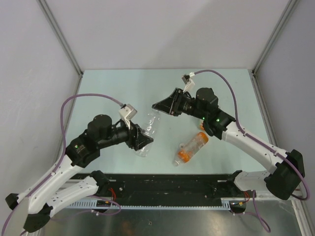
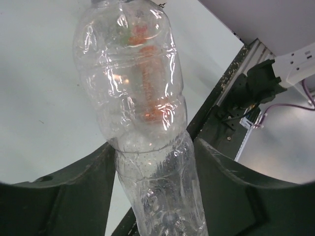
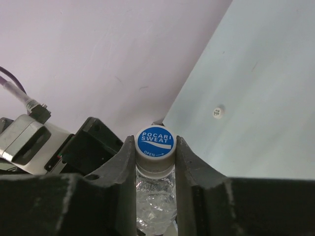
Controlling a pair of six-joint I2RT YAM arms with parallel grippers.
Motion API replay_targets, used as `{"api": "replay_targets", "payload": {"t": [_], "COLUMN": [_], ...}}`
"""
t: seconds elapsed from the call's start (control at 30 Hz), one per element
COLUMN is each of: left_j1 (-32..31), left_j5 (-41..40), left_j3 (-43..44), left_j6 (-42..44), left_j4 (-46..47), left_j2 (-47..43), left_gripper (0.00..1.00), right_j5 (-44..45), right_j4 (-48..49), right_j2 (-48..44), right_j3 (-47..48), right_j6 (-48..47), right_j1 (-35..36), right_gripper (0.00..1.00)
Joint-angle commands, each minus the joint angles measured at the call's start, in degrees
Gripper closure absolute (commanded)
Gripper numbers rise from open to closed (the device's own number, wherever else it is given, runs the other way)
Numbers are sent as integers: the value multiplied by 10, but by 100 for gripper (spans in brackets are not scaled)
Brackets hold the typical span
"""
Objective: Unscrew the bottle caps
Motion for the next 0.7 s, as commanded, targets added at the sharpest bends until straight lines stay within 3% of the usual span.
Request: {"api": "replay_targets", "payload": {"t": [0.0,0.1,0.37,0.53,0.67], "left_j1": [-4,-4,-16,-29,-38], "left_j5": [-14,-36,-38,-55,-62], "left_j3": [2,7,17,17,20], "left_j6": [-6,-22,-20,-15,-13], "left_j4": [14,13,13,13,13], "left_j2": [-9,-13,21,44,60], "left_gripper": [26,9,1,5,23], "right_j5": [-11,6,68,101,107], "right_j4": [35,21,6,-6,-8], "right_j2": [3,-8,-52,-67,-69], "right_j3": [26,26,26,26,26], "right_j6": [-2,-23,-104,-129,-138], "right_j1": [3,4,29,43,50], "right_gripper": [99,100,100,100,100]}}
